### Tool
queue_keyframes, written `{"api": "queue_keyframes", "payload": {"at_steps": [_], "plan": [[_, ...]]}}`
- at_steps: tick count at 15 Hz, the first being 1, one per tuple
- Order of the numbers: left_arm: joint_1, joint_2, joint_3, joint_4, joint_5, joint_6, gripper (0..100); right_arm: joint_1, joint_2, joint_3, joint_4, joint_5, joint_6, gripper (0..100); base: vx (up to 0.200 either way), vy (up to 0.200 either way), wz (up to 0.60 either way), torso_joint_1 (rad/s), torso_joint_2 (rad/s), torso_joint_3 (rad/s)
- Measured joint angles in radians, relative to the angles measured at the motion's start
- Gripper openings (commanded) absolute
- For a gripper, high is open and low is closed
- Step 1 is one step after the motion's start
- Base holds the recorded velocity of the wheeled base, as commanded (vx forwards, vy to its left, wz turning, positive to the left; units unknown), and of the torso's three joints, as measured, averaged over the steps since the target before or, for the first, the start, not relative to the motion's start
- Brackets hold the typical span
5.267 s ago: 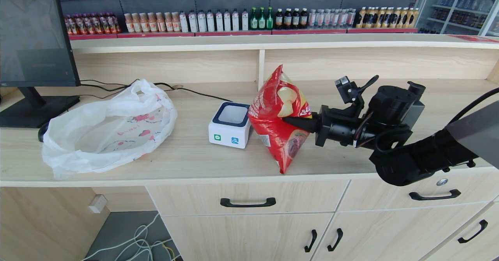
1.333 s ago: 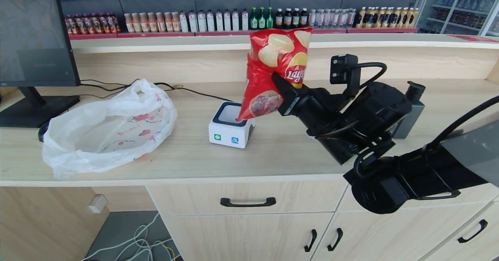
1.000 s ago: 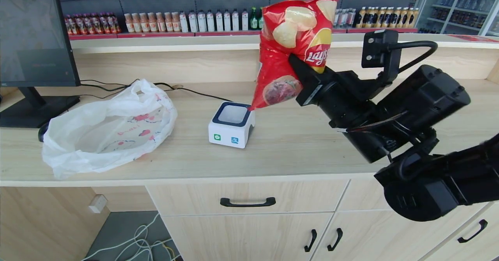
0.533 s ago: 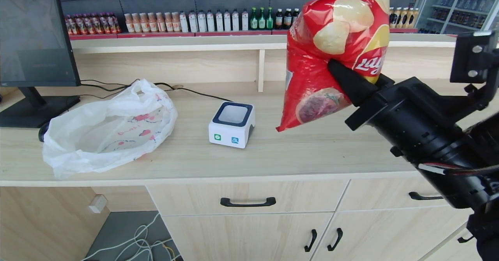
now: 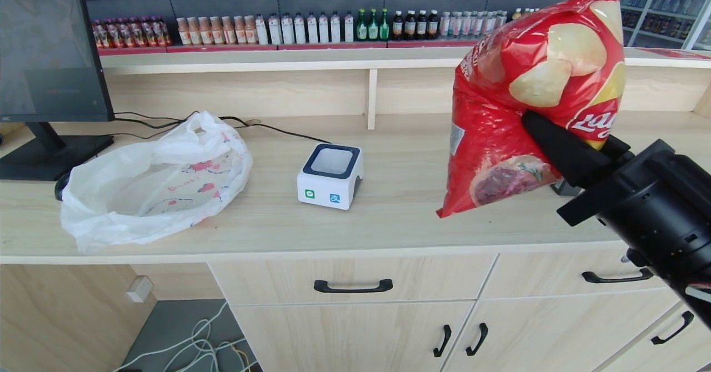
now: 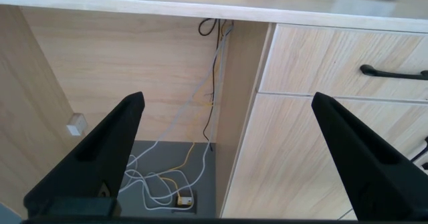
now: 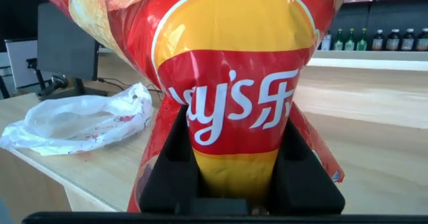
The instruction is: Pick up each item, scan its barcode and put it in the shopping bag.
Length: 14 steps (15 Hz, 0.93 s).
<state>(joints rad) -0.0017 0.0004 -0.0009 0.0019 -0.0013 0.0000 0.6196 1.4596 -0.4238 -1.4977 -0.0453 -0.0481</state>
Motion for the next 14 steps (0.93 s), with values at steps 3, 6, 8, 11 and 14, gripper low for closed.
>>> {"api": "queue_keyframes", "payload": {"at_steps": [3, 6, 8, 11, 14], "plan": [[0.0, 0.0, 0.0, -0.001, 0.0, -0.002, 100, -0.017, -0.003, -0.029, 0.041, -0.007, 0.021, 0, -0.2, 0.0, 0.0, -0.012, 0.0, 0.004], [0.0, 0.0, 0.0, 0.0, 0.0, -0.003, 100, -0.052, -0.004, -0.005, 0.029, -0.011, 0.01, 0, -0.2, 0.0, 0.0, 0.004, 0.0, 0.002], [0.0, 0.0, 0.0, 0.0, 0.0, -0.003, 100, -0.067, -0.005, 0.017, 0.018, -0.011, 0.007, 0, -0.2, 0.0, 0.0, 0.005, 0.0, 0.002], [0.0, 0.0, 0.0, 0.0, 0.0, -0.002, 100, -0.094, -0.006, 0.012, 0.034, -0.01, 0.03, 0, -0.133, 0.0, 0.0, 0.002, 0.0, 0.0], [0.0, 0.0, 0.0, -0.001, 0.0, -0.001, 100, -0.111, -0.004, 0.016, 0.042, -0.01, 0.05, 0, 0.0, 0.067, 0.0, 0.001, -0.01, 0.004]]}}
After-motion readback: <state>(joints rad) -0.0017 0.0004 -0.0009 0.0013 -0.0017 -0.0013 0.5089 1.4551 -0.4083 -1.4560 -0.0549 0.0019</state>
